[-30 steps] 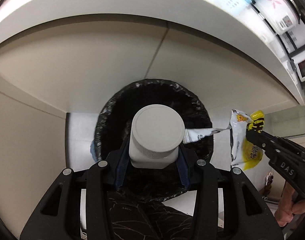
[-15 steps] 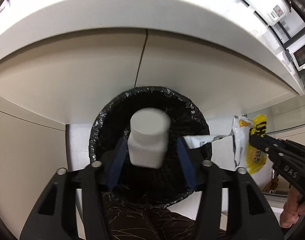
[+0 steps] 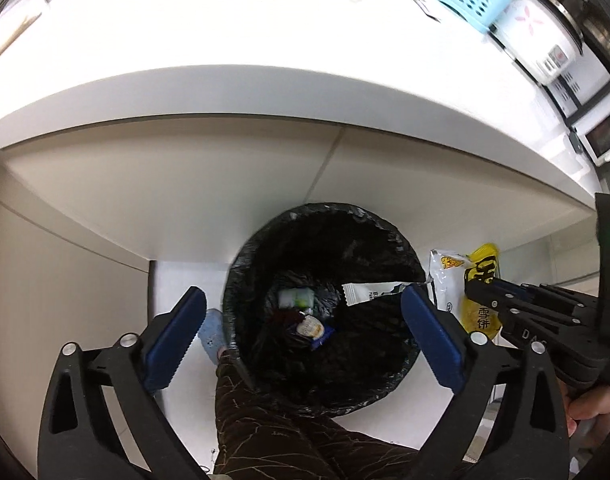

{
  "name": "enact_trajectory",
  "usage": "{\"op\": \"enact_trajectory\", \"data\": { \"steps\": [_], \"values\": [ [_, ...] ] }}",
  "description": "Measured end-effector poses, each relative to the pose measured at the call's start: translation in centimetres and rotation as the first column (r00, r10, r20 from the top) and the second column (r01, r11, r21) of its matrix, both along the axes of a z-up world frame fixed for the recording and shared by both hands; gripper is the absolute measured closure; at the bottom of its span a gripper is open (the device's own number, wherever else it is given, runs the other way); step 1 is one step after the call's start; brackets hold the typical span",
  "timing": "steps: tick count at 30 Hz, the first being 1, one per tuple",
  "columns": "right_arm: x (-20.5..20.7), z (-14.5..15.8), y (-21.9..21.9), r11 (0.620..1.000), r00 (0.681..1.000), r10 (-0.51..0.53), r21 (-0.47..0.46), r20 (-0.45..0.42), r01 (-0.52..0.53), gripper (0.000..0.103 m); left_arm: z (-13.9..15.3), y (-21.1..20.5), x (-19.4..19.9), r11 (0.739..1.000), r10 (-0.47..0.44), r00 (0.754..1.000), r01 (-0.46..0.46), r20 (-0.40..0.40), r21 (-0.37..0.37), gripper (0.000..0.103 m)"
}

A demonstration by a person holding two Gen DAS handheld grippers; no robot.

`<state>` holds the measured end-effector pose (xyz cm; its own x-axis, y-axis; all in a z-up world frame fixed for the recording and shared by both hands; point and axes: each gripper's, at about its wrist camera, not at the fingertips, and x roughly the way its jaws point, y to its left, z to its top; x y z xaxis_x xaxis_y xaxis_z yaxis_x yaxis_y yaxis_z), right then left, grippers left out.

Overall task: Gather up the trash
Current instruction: 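Open the left tool to drop the pill bottle into the bin, then open the right tool to drop the yellow snack bag into the bin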

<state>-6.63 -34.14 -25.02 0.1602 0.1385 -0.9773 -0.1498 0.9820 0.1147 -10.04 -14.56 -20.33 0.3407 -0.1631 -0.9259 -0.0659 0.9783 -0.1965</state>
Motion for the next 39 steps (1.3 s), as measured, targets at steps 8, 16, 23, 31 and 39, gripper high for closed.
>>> {"op": "enact_trajectory", "data": {
  "steps": [8, 16, 23, 31, 39],
  "values": [
    [0.4, -1.0, 3.0, 0.998, 0.998, 0.06, 0.007, -0.03, -0.06, 0.087, 0.6, 3.0, -1.0, 0.998, 0.064, 0.998, -0.064, -0.01, 0.027, 0.006],
    [0.5, -1.1, 4.9, 0.995, 0.994, 0.104, -0.005, -0.041, -0.104, 0.083, 0.8, 4.5, -1.4, 0.994, 0.1, 0.995, -0.1, -0.007, 0.03, 0.006],
    [0.4, -0.7, 4.5, 0.997, 0.996, 0.08, 0.009, -0.039, -0.08, 0.053, 1.1, 4.1, -1.3, 0.995, 0.099, 0.995, -0.098, -0.007, 0.032, 0.006],
    [0.1, 2.6, 3.2, 0.999, 0.996, 0.049, -0.026, 0.069, -0.048, 0.017, 2.5, 3.0, -0.9, 0.996, 0.074, 0.997, -0.074, 0.009, 0.05, 0.006],
    [0.7, 7.9, 0.1, 0.999, 0.982, -0.038, 0.001, 0.187, 0.039, 0.008, 5.6, 1.7, 0.0, 0.995, 0.05, 0.997, -0.054, 0.052, 0.085, 0.006]
  ]
}}
